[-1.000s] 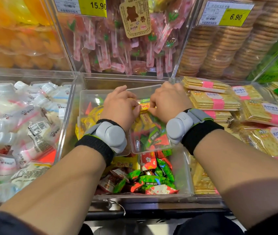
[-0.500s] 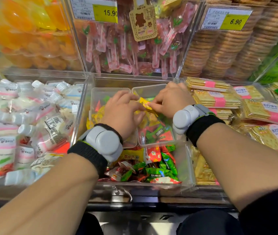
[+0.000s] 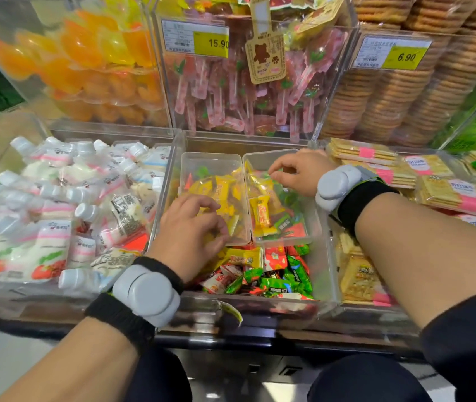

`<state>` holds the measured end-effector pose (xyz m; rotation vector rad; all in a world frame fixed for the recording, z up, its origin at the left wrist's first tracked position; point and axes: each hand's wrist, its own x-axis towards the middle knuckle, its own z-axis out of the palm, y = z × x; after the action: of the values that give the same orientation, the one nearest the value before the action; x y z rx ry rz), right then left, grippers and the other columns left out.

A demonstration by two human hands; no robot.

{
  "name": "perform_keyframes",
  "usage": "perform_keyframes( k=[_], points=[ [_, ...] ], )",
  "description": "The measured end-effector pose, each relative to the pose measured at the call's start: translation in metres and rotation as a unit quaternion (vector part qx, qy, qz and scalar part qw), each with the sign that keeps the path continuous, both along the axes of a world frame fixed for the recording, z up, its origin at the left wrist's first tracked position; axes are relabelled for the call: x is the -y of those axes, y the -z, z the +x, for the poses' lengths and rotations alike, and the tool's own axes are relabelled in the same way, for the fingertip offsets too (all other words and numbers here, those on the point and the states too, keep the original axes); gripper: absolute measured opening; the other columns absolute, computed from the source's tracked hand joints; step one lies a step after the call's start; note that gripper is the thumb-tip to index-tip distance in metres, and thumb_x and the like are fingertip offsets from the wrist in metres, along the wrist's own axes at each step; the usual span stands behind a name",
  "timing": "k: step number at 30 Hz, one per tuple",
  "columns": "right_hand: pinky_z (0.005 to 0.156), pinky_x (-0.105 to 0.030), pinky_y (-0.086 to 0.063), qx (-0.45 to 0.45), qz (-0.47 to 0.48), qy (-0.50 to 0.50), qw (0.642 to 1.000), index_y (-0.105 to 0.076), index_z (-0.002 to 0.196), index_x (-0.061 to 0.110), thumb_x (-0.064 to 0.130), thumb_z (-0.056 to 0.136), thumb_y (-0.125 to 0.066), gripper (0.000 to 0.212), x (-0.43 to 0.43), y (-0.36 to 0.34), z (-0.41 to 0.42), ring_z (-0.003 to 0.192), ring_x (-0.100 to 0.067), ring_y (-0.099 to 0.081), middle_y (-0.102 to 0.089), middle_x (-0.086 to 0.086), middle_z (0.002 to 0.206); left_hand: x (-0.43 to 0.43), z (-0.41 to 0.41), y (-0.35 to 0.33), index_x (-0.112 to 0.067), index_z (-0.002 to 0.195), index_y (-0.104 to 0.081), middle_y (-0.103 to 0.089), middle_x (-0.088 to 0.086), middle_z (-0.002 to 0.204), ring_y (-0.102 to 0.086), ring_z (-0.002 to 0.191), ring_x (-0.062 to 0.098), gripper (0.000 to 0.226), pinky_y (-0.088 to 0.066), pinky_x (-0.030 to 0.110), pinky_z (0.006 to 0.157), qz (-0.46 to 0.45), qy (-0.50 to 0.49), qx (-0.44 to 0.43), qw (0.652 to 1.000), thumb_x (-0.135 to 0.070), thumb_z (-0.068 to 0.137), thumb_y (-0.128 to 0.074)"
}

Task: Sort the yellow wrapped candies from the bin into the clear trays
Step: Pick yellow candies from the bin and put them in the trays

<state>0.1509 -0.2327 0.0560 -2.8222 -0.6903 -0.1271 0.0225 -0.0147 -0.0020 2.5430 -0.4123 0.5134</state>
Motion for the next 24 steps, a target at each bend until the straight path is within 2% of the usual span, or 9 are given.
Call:
perform_keyframes(
  k=[4, 9, 12, 14, 16, 21, 24],
  points=[
    [0.095, -0.037, -0.034, 0.005, 0.012, -0.005, 1.0, -0.063, 0.101, 0.033, 0.031, 0.09, -0.051, 0.017, -0.006, -0.005, -0.011, 0.094, -0.016, -0.048, -0.055, 0.01, 0.076, -0.006, -0.009, 0.0, -0.022, 0.077, -0.073, -0.06, 0.005, 0.108, -0.05, 0.111, 0.032, 0.013, -0.04, 0.053, 0.09, 0.046, 0.029, -0.013, 0.998, -0.025, 0.067, -0.08],
    [0.08, -0.027, -0.034, -0.005, 0.085, -0.062, 0.994, -0.063, 0.105, 0.03, 0.025, 0.087, -0.057, 0.02, -0.02, -0.001, -0.046, 0.09, -0.011, -0.043, -0.057, 0.009, 0.079, -0.008, -0.015, -0.007, -0.026, 0.077, -0.072, -0.061, 0.004, 0.111, -0.051, 0.112, 0.033, 0.018, -0.042, 0.05, 0.091, 0.107, 0.057, 0.011, 0.993, -0.029, 0.063, -0.082],
    [0.085, -0.03, -0.035, 0.001, 0.103, -0.072, 0.992, -0.064, 0.105, 0.029, 0.021, 0.086, -0.057, 0.021, -0.026, 0.008, -0.07, 0.088, -0.012, -0.045, -0.061, 0.007, 0.08, -0.005, -0.018, -0.008, -0.028, 0.074, -0.072, -0.063, 0.005, 0.111, -0.051, 0.114, 0.037, 0.02, -0.043, 0.054, 0.09, 0.149, 0.064, -0.003, 0.987, -0.031, 0.058, -0.084],
    [0.091, -0.034, -0.034, -0.008, 0.126, -0.071, 0.99, -0.064, 0.104, 0.029, 0.02, 0.086, -0.056, 0.022, -0.028, 0.014, -0.087, 0.089, -0.012, -0.045, -0.063, 0.006, 0.082, -0.004, -0.021, -0.008, -0.03, 0.077, -0.074, -0.063, 0.005, 0.111, -0.052, 0.113, 0.038, 0.025, -0.043, 0.053, 0.089, 0.183, 0.06, -0.012, 0.981, -0.034, 0.056, -0.085],
    [0.09, -0.035, -0.035, -0.024, 0.151, -0.069, 0.986, -0.063, 0.103, 0.032, 0.02, 0.087, -0.055, 0.022, -0.03, 0.02, -0.101, 0.091, -0.012, -0.046, -0.064, 0.007, 0.081, -0.002, -0.023, -0.008, -0.031, 0.076, -0.075, -0.064, 0.004, 0.11, -0.054, 0.112, 0.037, 0.027, -0.043, 0.051, 0.088, 0.208, 0.053, -0.009, 0.977, -0.034, 0.053, -0.086],
    [0.096, -0.035, -0.031, -0.023, 0.163, -0.067, 0.984, -0.063, 0.1, 0.035, 0.022, 0.087, -0.054, 0.021, -0.032, 0.04, -0.127, 0.095, -0.011, -0.046, -0.064, 0.013, 0.084, 0.001, -0.023, -0.008, -0.028, 0.062, -0.073, -0.065, 0.002, 0.106, -0.055, 0.112, 0.036, 0.017, -0.043, 0.049, 0.087, 0.194, 0.024, 0.009, 0.981, -0.028, 0.053, -0.087],
    [0.098, -0.033, -0.029, -0.016, 0.177, -0.062, 0.982, -0.064, 0.1, 0.033, 0.02, 0.086, -0.055, 0.021, -0.027, 0.05, -0.135, 0.093, -0.009, -0.046, -0.059, 0.022, 0.085, 0.003, -0.023, -0.008, -0.025, 0.058, -0.071, -0.065, 0.001, 0.104, -0.055, 0.111, 0.035, 0.014, -0.041, 0.049, 0.088, 0.197, 0.014, 0.015, 0.98, -0.026, 0.055, -0.085]
  ],
)
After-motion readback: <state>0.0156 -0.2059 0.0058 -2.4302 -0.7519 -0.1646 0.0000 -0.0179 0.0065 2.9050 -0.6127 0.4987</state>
